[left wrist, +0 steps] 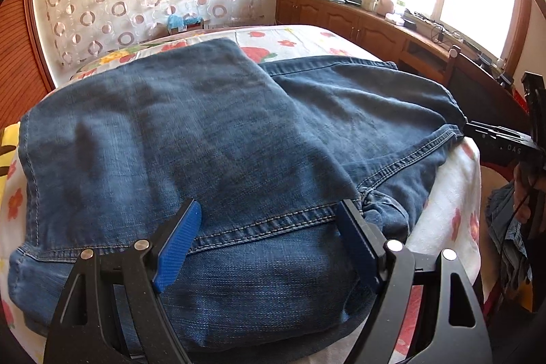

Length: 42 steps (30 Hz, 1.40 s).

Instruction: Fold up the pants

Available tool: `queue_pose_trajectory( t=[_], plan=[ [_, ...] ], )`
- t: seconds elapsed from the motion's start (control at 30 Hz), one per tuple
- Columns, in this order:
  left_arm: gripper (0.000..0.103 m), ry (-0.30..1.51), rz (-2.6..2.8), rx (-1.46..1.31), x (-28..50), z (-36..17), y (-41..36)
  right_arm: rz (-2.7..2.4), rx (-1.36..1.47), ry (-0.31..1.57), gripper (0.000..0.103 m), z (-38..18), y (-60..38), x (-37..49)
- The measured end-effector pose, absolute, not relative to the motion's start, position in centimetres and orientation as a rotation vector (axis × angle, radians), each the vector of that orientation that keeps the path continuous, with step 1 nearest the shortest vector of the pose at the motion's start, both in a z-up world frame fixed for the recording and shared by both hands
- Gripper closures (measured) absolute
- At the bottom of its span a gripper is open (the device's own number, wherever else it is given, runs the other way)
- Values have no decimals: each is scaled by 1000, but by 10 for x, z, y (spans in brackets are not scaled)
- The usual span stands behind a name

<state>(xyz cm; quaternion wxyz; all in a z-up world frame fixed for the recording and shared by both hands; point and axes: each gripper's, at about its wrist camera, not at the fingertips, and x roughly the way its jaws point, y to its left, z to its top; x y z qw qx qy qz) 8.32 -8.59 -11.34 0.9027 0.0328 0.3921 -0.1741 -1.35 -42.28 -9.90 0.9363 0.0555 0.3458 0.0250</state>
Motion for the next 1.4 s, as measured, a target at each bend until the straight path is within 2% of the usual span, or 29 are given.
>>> queue_pose_trajectory(
  t=[0.7, 0.77, 0.8, 0.83, 0.9, 1.4],
  plan=[
    [21, 798, -359, 52, 78, -118, -84, 3, 78, 710, 57, -111, -428, 5],
    [21, 799, -356, 49, 78, -116, -84, 5, 65, 711, 66, -111, -429, 5],
    [21, 796, -353, 37, 78, -115, -82, 4, 56, 710, 77, -111, -429, 6],
    [21, 794, -353, 21, 77, -114, -80, 12, 51, 709, 83, -111, -429, 6],
    [21, 795, -350, 3, 76, -109, -78, 43, 51, 710, 89, -109, -428, 6],
    [21, 723, -330, -12, 66, -83, -62, 283, 48, 553, 92, -42, -390, -16]
  ],
)
